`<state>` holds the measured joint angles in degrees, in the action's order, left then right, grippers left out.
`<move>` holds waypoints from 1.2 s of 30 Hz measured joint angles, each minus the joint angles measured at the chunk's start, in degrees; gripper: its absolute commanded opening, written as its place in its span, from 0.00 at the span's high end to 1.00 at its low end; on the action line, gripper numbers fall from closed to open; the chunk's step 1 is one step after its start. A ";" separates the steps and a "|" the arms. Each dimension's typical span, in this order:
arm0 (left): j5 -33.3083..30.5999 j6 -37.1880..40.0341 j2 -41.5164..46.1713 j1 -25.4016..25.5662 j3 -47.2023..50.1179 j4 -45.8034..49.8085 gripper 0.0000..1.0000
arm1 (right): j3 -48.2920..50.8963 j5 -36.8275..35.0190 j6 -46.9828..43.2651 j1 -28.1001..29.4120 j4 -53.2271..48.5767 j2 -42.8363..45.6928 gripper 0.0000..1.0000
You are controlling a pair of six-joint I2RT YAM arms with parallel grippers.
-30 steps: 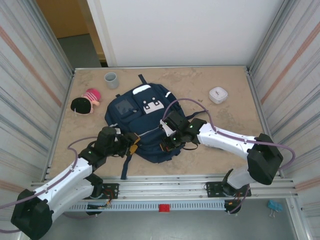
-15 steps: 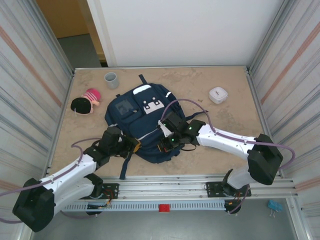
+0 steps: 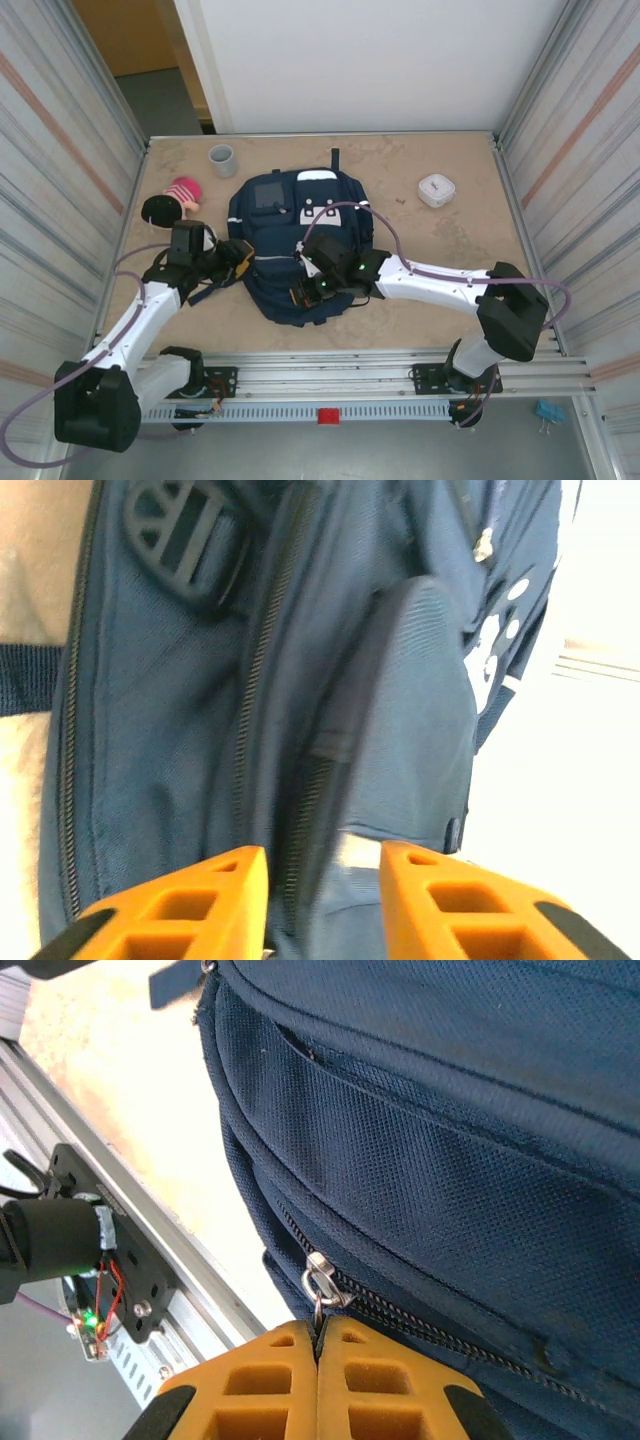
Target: Pack books, pencil case, and school supplies into a backpack
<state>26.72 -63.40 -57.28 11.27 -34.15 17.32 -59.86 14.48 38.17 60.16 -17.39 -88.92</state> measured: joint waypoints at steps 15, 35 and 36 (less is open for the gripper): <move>-3.96 -11.13 8.44 16.79 7.10 -0.92 0.47 | -0.70 1.03 0.20 -0.07 -1.09 -1.18 1.00; -5.46 -20.09 1.99 18.88 9.64 -10.34 1.00 | -0.81 -0.66 0.26 -0.70 -2.10 -1.18 1.00; -5.60 -20.22 2.10 18.88 9.62 -10.36 1.00 | -0.79 -1.11 0.39 -0.70 -1.90 -1.16 1.00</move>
<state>21.12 -83.61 -55.18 30.15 -24.53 6.96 -60.64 13.37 38.57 59.46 -19.29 -90.08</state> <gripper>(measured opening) 0.055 0.065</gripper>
